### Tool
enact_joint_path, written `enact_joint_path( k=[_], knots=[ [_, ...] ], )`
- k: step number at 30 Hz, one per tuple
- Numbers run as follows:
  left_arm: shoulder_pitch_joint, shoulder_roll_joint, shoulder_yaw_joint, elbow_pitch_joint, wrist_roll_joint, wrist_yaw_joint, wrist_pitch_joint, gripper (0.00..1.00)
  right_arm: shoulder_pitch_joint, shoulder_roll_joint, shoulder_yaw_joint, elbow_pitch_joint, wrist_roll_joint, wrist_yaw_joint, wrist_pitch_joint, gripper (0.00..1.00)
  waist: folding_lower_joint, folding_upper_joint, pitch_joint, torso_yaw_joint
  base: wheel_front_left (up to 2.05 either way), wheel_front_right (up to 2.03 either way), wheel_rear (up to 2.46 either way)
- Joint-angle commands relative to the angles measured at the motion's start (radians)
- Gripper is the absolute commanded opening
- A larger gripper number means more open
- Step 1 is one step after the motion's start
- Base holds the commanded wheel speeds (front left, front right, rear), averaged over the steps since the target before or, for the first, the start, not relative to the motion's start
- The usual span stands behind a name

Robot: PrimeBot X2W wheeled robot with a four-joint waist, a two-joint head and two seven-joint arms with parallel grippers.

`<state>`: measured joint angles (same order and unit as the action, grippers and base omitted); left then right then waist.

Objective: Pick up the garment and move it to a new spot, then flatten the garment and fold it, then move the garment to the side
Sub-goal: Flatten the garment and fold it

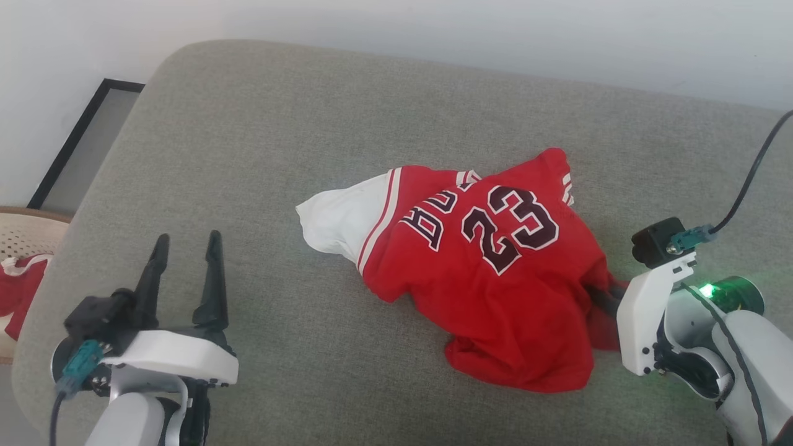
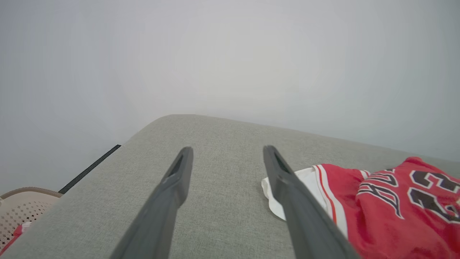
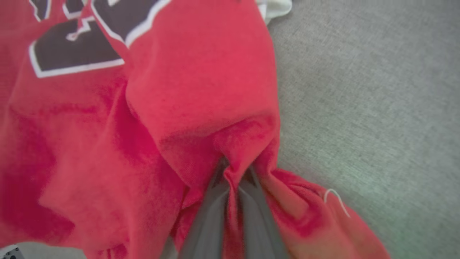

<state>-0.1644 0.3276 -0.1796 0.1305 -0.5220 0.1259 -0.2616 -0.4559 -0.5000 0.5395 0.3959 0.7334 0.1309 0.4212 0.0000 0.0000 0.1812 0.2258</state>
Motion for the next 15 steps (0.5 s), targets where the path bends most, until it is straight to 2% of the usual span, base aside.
enact_joint_path(
  k=[1,5,15],
  knots=[
    [0.018,-0.012,0.022,-0.009,0.023,-0.010,-0.004,1.00,-0.008,-0.001,-0.001,-0.014,0.017,0.000,-0.005,0.00,0.0000,0.0000,-0.002,-0.003,0.00,0.00,0.00],
    [0.041,-0.043,0.078,-0.020,0.043,-0.032,-0.004,1.00,0.001,-0.014,0.013,-0.071,0.046,0.000,0.018,0.00,0.0000,0.0000,-0.009,-0.017,0.00,0.00,0.00],
    [0.083,-0.099,0.175,-0.021,0.125,-0.106,-0.005,1.00,0.105,-0.088,0.090,-0.393,0.176,0.000,0.168,0.00,0.0000,0.0000,-0.026,-0.065,0.00,0.00,0.00]
  ],
)
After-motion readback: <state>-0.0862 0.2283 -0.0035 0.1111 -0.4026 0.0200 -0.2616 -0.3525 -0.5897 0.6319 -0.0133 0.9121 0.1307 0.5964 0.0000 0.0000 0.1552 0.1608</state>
